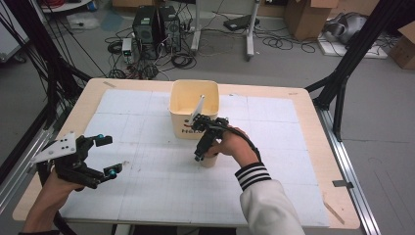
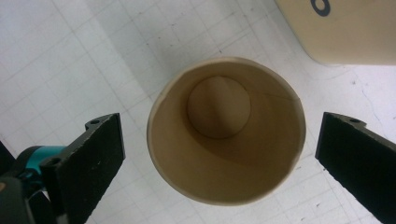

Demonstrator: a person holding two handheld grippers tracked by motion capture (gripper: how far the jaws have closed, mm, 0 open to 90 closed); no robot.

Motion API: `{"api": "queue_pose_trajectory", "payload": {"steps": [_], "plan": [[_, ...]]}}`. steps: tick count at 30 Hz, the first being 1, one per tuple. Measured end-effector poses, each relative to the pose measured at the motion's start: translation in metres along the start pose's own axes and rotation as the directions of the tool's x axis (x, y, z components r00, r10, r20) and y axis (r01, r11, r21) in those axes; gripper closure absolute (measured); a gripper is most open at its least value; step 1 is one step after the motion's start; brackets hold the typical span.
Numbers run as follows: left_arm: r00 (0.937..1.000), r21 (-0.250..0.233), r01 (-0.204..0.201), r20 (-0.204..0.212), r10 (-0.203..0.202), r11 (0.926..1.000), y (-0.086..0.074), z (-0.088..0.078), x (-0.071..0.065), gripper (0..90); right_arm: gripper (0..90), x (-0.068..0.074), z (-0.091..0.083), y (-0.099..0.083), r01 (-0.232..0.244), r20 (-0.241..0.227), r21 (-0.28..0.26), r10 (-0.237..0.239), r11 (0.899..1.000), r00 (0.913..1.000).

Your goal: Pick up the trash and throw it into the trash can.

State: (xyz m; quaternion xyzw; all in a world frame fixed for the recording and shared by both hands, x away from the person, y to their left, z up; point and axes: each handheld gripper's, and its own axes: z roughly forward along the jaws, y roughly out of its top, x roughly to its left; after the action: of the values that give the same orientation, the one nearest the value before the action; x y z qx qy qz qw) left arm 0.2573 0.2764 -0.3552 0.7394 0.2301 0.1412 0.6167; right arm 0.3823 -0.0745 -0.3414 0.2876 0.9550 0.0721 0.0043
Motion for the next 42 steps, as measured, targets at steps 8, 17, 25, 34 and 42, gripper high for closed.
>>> {"api": "queue_pose_trajectory", "payload": {"steps": [8, 17, 25, 34, 42], "plan": [[1.0, 0.003, 0.002, 0.004, -0.002, 1.0, 0.0, 0.0, 0.0, 1.8, 0.3, 0.001, 0.004, 0.001, 0.006, 0.011, 0.005, -0.006, 1.0, 0.9999], [1.0, 0.0, 0.001, 0.007, -0.001, 1.0, 0.0, 0.0, -0.001, 1.7, 0.2, -0.001, 0.016, -0.004, -0.002, 0.007, -0.006, 0.002, 1.0, 1.0], [1.0, 0.003, 0.001, 0.007, -0.001, 1.0, 0.0, 0.001, -0.001, 1.7, 0.3, 0.0, 0.024, -0.006, -0.006, 0.015, -0.024, 0.006, 1.0, 0.9999], [1.0, 0.002, 0.001, 0.008, -0.001, 1.0, 0.0, 0.0, -0.001, 1.7, 0.3, 0.0, 0.033, -0.009, -0.014, 0.019, -0.024, 0.015, 1.0, 0.9997], [1.0, 0.004, 0.004, 0.009, -0.004, 1.0, 0.0, 0.001, -0.001, 1.7, 0.3, 0.0, 0.037, -0.008, -0.009, 0.029, -0.019, 0.01, 1.0, 0.9995]]}}
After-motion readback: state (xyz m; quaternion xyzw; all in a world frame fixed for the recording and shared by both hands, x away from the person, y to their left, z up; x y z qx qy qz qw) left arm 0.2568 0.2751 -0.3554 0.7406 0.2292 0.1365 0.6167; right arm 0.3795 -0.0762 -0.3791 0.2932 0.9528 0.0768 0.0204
